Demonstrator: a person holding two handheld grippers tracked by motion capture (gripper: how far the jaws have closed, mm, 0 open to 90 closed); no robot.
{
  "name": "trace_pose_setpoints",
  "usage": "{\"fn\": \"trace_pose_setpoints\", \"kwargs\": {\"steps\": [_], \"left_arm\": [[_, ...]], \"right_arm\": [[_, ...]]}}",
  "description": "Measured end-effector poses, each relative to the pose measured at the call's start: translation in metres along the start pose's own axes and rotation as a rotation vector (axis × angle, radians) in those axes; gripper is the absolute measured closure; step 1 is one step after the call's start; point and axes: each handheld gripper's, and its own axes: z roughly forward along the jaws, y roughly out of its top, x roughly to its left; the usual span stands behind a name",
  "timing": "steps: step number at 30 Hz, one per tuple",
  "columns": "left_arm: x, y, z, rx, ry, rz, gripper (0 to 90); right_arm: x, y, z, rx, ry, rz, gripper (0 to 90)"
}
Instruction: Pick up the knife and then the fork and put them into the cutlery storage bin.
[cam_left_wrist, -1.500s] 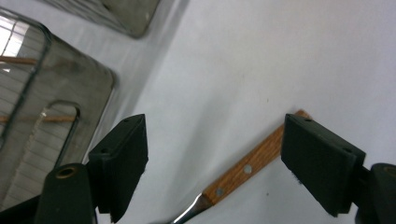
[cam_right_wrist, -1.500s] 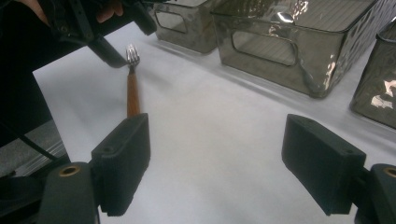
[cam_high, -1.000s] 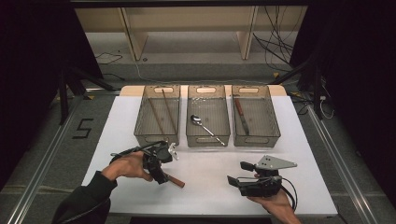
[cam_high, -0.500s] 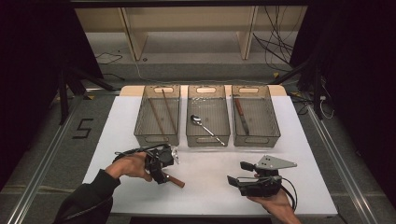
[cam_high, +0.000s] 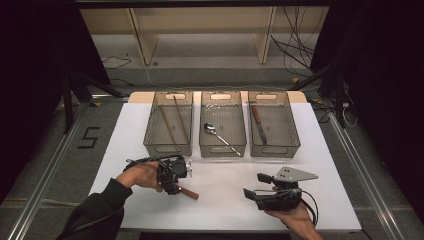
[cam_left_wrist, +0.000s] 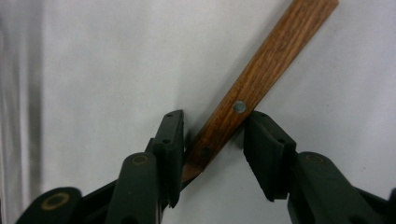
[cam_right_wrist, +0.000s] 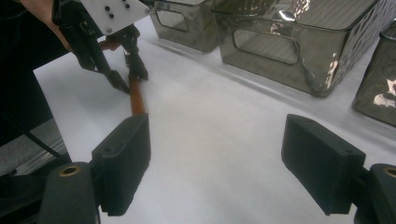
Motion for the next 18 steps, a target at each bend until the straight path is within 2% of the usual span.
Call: {"fn": "trace_pose_setpoints", "kwargs": {"steps": [13,18], "left_arm": [[-0.0035,-0.0015,-0.0005,-0.012,-0.016,0.035,74.6],[-0.0037,-0.0016,-0.0007,-0.016,-0.007,0.043,76.4]], "right_arm": [[0.0001,-0.0001,0.0005,0.003,0.001,-0.002,24.8],[0.0003,-0.0002,0.0007,0.004,0.001,-0.003,24.8]]}}
